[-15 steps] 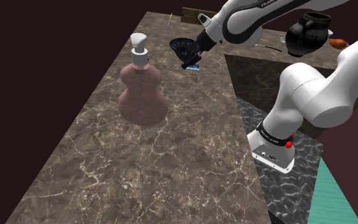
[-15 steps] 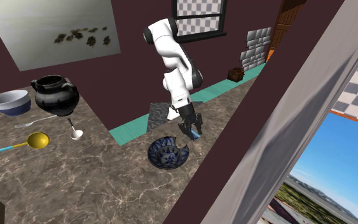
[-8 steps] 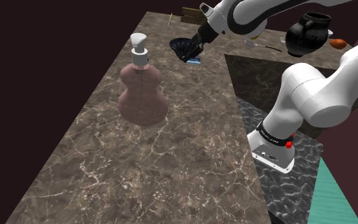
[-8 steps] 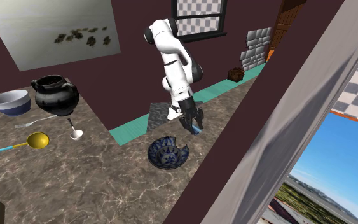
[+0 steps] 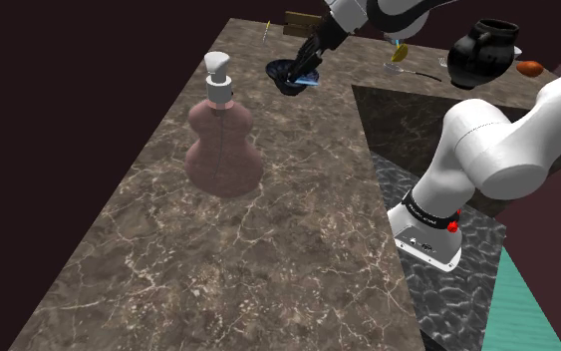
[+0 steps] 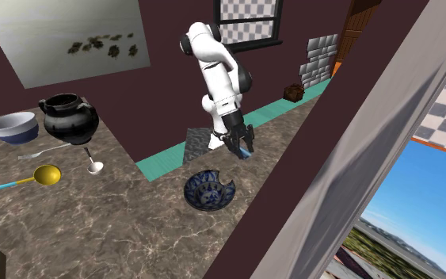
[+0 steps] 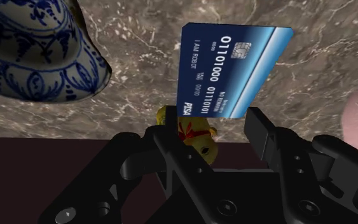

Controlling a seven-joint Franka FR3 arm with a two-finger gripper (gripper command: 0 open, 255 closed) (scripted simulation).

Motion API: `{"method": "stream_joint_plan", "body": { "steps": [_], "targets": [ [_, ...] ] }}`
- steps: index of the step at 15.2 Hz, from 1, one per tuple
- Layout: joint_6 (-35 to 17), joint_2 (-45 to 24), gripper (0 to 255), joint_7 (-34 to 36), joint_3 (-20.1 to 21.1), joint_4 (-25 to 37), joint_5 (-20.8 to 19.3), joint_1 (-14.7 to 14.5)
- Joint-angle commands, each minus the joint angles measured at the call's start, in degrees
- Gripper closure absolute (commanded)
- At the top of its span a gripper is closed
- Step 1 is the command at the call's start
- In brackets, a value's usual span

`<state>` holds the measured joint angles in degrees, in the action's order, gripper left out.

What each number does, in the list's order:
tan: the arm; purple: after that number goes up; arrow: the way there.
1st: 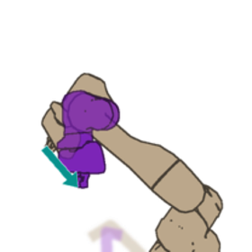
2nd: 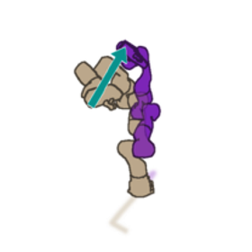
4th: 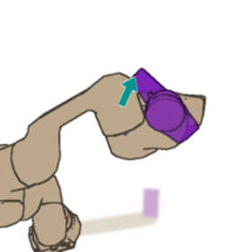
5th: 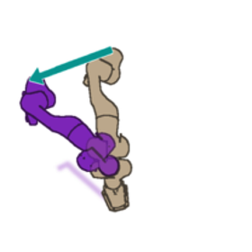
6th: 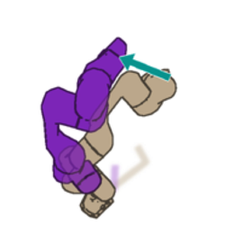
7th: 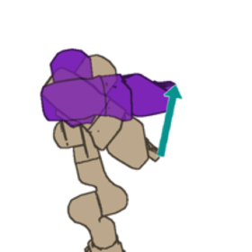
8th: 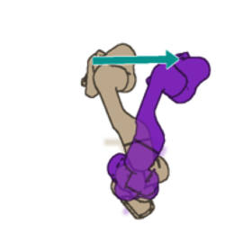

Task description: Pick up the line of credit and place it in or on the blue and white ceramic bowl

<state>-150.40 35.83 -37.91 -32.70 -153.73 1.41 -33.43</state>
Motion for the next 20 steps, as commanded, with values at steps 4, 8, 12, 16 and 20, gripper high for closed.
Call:
{"method": "stream_joint_plan", "body": {
  "steps": [4,8,12,16,20],
  "targets": [
    [3.44,-0.18,255,-0.43,-0.49,3.55,-0.02,0.01],
    [5.25,-5.77,255,-6.80,-8.12,10.99,2.65,-4.08],
    [7.90,-11.86,255,-13.67,-16.80,19.27,7.11,-9.69],
    [11.84,-19.46,255,-21.83,-27.96,28.58,14.58,-17.51],
    [10.68,-21.58,255,-25.00,-31.49,28.47,17.73,-20.24]
  ]
}}
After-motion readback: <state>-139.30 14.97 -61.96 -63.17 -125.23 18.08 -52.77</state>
